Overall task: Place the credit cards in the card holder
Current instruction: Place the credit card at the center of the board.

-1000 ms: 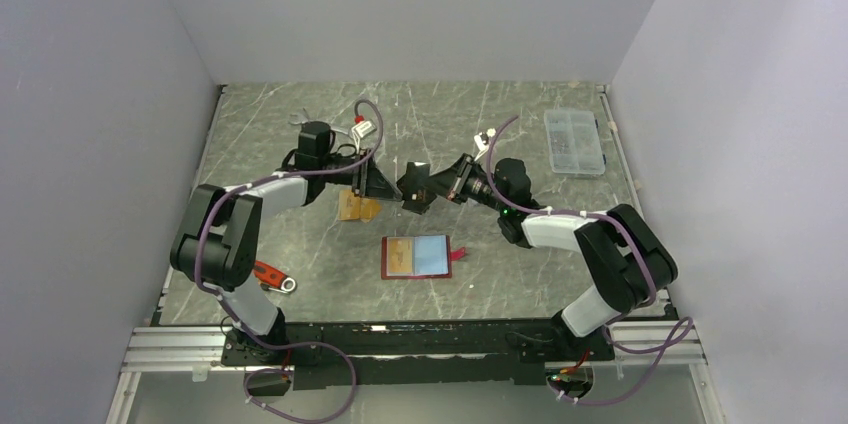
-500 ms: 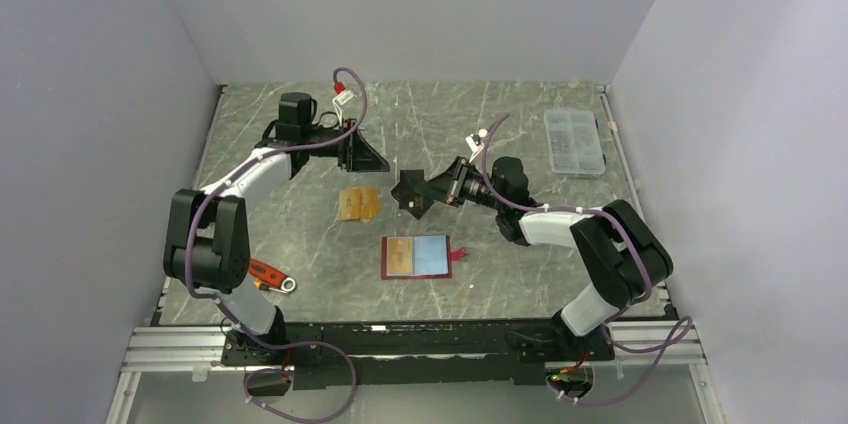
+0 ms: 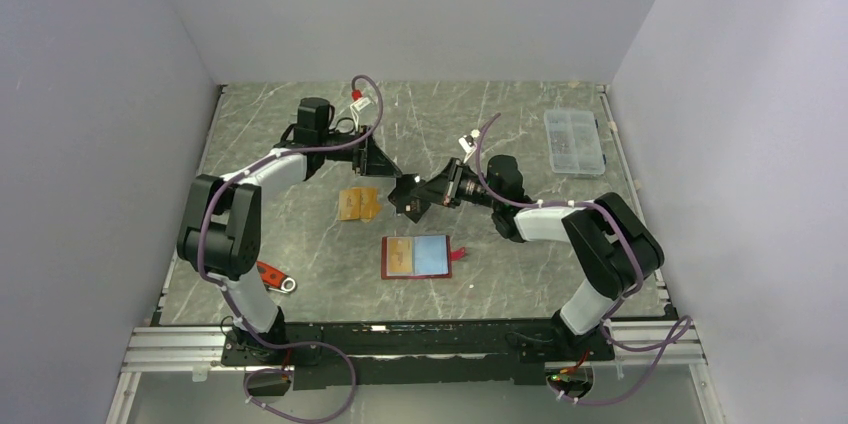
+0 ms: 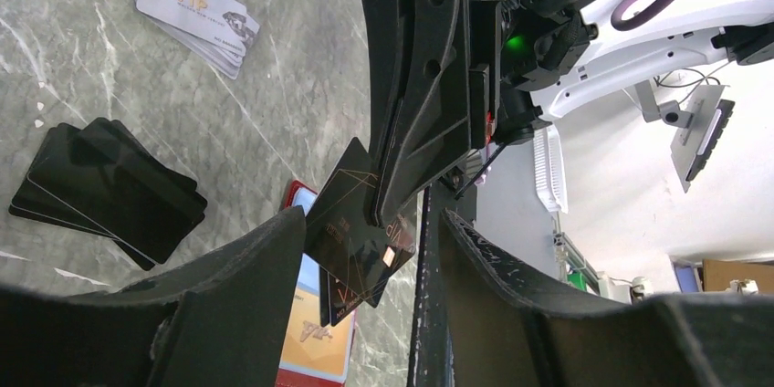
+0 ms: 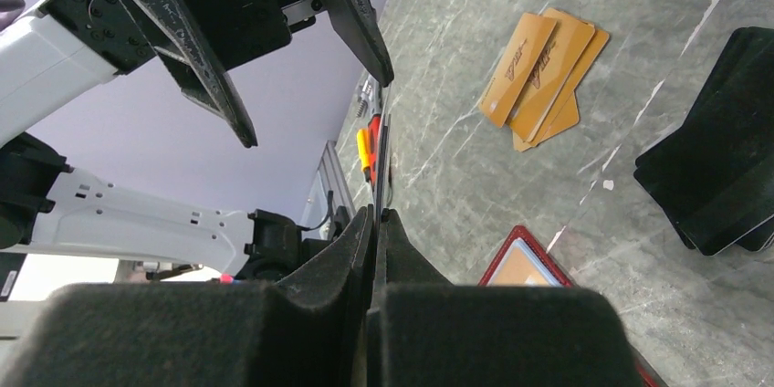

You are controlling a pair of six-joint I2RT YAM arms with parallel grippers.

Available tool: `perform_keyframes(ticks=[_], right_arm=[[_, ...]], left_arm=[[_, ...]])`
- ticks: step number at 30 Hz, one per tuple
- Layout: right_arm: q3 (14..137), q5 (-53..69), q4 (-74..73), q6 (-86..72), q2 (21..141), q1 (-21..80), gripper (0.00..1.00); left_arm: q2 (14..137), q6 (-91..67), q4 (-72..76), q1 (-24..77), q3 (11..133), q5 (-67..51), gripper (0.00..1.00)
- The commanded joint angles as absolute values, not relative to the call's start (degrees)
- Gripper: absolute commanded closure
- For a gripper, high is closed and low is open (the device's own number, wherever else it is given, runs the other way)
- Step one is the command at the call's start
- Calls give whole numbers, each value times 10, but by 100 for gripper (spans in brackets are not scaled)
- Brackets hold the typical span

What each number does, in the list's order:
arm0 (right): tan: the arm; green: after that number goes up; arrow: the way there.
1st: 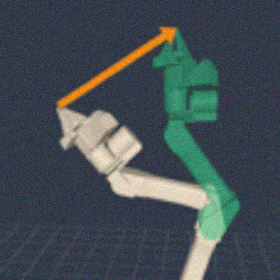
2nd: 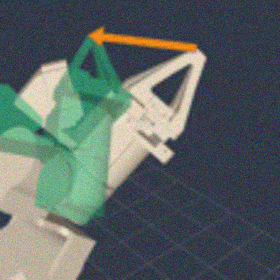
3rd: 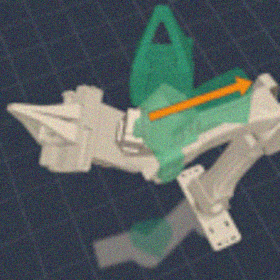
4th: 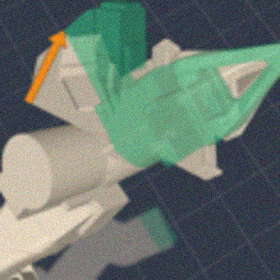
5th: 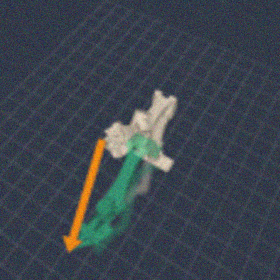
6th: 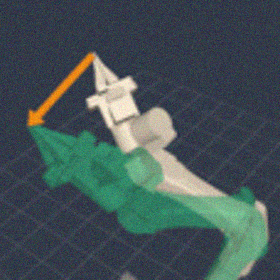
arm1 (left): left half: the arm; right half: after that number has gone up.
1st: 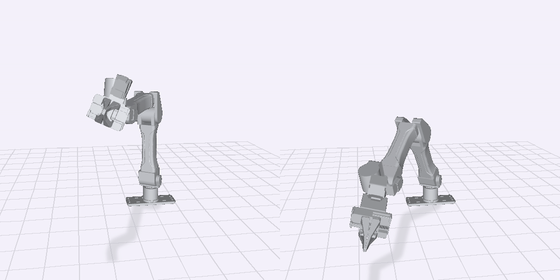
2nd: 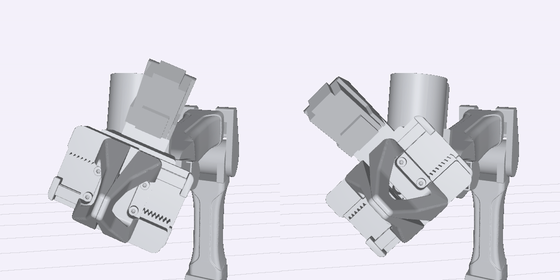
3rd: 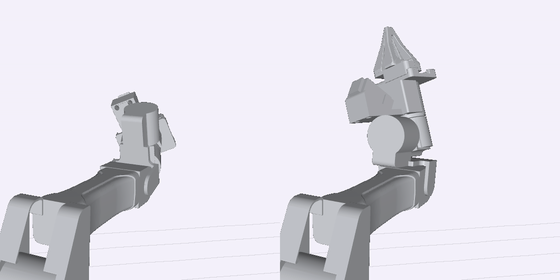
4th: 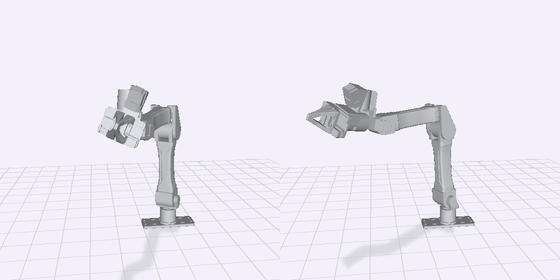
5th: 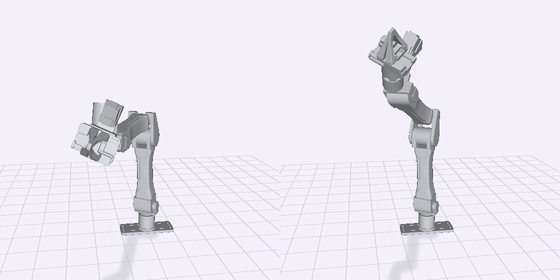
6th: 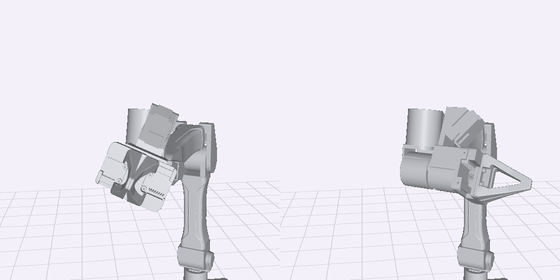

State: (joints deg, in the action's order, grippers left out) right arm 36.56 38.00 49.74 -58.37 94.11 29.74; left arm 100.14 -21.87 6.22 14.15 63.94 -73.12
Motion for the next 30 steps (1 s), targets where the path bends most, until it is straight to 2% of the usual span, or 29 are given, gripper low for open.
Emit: perform_keyframes(ticks=[1, 3, 18, 24, 30], right_arm=[[385, 391, 566, -590, 944, 300, 100], [385, 391, 560, -586, 943, 301, 100], [387, 397, 566, -590, 952, 301, 100], [393, 397, 568, -592, 959, 301, 100], [395, 390, 575, -598, 966, 301, 100]], left_arm=[[997, -208, 66, 151, 640, -725, 38], [999, -194, 49, 150, 643, -712, 35], [981, -193, 69, 142, 622, -657, 33], [982, -233, 121, 142, 604, -705, 50], [986, -271, 169, 142, 592, -737, 74]])
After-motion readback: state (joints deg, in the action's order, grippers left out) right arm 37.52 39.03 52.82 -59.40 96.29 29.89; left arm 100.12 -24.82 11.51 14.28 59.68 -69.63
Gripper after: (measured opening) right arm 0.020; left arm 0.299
